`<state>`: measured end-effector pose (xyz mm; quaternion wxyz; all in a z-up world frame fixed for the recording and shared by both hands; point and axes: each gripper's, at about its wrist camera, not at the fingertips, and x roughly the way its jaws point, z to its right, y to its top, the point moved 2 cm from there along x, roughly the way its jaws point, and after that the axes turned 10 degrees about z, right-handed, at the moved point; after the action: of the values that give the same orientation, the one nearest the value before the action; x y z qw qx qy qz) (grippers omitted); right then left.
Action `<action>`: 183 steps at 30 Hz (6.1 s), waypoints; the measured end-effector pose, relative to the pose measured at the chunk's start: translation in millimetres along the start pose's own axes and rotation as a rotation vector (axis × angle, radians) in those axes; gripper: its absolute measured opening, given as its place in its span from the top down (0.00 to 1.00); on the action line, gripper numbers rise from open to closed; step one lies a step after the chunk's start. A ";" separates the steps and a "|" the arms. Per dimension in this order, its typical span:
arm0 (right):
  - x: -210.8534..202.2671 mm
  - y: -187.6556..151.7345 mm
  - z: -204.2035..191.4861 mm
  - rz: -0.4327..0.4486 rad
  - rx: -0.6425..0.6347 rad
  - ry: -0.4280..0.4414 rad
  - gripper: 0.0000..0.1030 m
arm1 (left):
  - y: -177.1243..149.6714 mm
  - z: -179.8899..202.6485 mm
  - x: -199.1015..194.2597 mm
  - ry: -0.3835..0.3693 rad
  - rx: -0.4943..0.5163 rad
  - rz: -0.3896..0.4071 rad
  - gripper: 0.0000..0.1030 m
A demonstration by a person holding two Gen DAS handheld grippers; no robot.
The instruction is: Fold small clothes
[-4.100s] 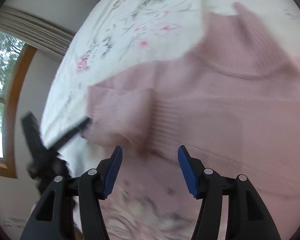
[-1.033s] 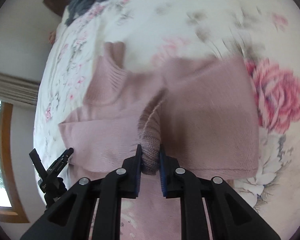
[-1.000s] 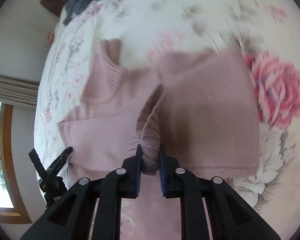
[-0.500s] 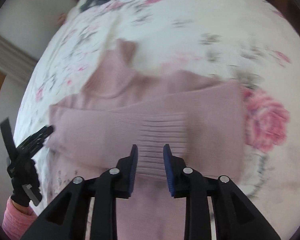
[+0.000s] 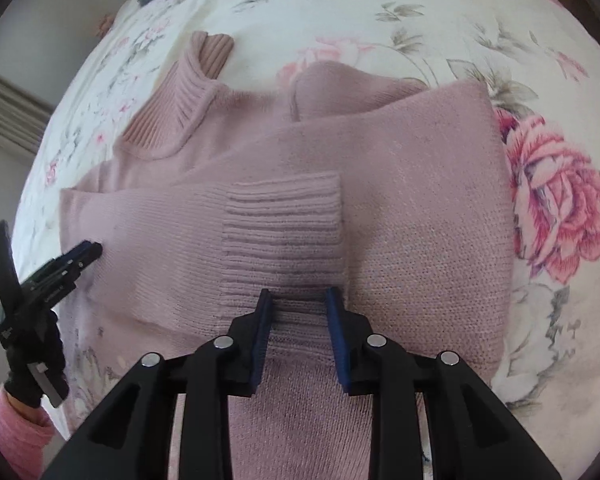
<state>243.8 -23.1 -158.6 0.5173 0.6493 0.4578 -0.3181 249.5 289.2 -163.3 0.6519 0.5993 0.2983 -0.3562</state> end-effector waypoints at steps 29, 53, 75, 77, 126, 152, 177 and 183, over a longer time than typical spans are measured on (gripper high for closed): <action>114.2 169.9 -94.9 0.026 -0.112 0.026 0.52 | 140.3 60.3 99.8 -0.036 0.058 0.019 0.67; -20.2 42.6 -111.3 0.225 -0.420 0.269 0.83 | 51.9 48.0 -30.6 -0.293 0.124 0.263 0.93; 13.5 44.3 -54.1 0.012 -0.021 0.313 0.45 | 34.4 15.1 -2.0 -0.426 -0.116 0.023 0.93; 30.1 48.4 -55.2 -0.027 0.012 0.311 0.59 | 38.7 23.2 9.5 -0.433 -0.125 0.007 0.94; 26.1 6.1 -55.6 -0.121 0.029 0.377 0.86 | 24.2 68.0 -13.7 -0.326 0.010 0.016 0.95; -166.5 -183.5 -30.4 0.078 -0.029 0.193 0.50 | -130.1 -46.6 -195.9 -0.015 -0.126 -0.043 0.52; -170.2 -339.2 41.7 -0.044 0.278 0.153 0.44 | -262.6 -69.4 -227.1 0.021 -0.206 -0.229 0.46; -151.2 -347.6 31.1 -0.083 0.265 0.182 0.44 | -262.2 -63.1 -217.1 0.002 -0.194 -0.245 0.45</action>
<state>-132.6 -77.3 -165.0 0.3699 0.7184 0.4833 -0.3369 -87.0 367.8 -141.8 0.6581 0.4929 0.4028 -0.4021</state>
